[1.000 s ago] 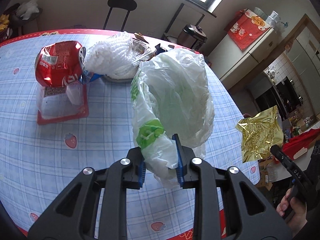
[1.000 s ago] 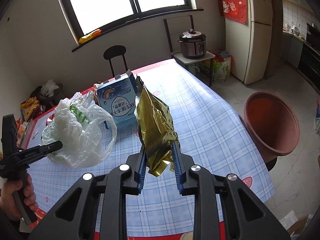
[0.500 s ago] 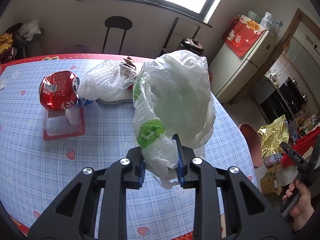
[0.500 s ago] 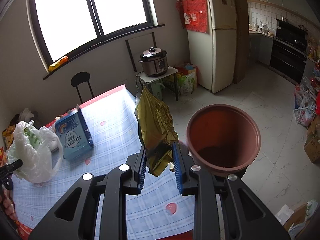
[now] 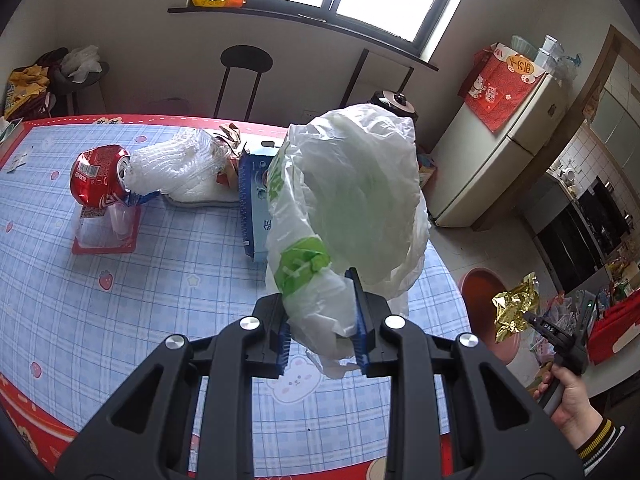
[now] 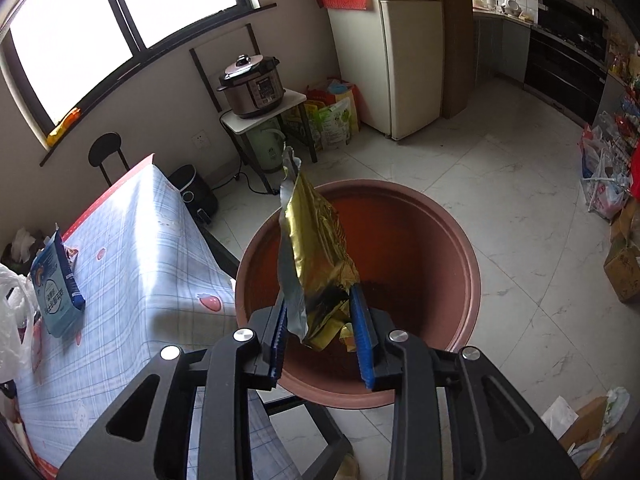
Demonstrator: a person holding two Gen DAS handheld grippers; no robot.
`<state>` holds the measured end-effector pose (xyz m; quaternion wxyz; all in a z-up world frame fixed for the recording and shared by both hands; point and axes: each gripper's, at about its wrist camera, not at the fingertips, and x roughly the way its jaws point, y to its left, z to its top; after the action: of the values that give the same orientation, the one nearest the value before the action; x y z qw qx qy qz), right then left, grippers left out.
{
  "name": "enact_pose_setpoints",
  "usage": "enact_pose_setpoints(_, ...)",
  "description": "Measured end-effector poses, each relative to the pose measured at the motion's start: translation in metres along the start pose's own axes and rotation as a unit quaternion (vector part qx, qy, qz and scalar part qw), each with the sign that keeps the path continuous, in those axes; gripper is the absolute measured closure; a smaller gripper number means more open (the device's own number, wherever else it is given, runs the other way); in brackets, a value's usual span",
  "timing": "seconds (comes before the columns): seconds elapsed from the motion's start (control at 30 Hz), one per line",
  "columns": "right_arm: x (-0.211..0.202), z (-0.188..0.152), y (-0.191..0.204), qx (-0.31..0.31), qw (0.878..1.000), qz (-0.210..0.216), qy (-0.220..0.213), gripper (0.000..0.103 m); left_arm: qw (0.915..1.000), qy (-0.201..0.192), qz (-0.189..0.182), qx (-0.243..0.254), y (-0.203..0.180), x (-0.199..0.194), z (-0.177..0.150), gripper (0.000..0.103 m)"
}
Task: Collect trash
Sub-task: 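Carry the foil bag over the terracotta bin and open the right gripper, then lower the white plastic bag into the bin and open the left gripper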
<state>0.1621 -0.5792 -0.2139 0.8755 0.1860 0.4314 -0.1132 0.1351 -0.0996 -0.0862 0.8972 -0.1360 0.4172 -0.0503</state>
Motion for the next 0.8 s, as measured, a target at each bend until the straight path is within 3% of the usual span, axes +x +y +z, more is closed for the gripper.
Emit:
enact_pose_setpoints(0.03,0.000,0.000,-0.001,0.000,1.000,0.001,-0.001,0.066,1.0000,-0.001,-0.001,0.004,-0.005,0.000,0.000,0.075)
enact_pose_setpoints(0.1,-0.002,0.001,-0.004,-0.003,1.000,-0.003,-0.009,0.046,0.9999,-0.001,-0.005,0.014,-0.017,0.001,0.002,0.075)
enact_pose_setpoints(0.3,-0.035,0.000,-0.003,-0.010,0.999,0.004,-0.032,0.014,0.9976,0.009,-0.046,0.052,-0.062,0.018,0.006,0.075)
enact_pose_setpoints(0.37,-0.049,-0.001,-0.003,-0.014,0.999,-0.003,-0.043,0.008,0.9955,0.013,-0.065,0.068,-0.083,0.028,0.007,0.075)
enact_pose_setpoints(0.6,-0.083,-0.008,-0.020,0.002,0.998,-0.026,-0.053,0.006,0.9815,0.052,-0.136,0.124,-0.177,0.082,-0.003,0.075)
enact_pose_setpoints(0.8,-0.099,-0.018,-0.046,0.014,0.997,-0.049,-0.057,0.005,0.9632,0.093,-0.189,0.167,-0.264,0.137,-0.025,0.074)
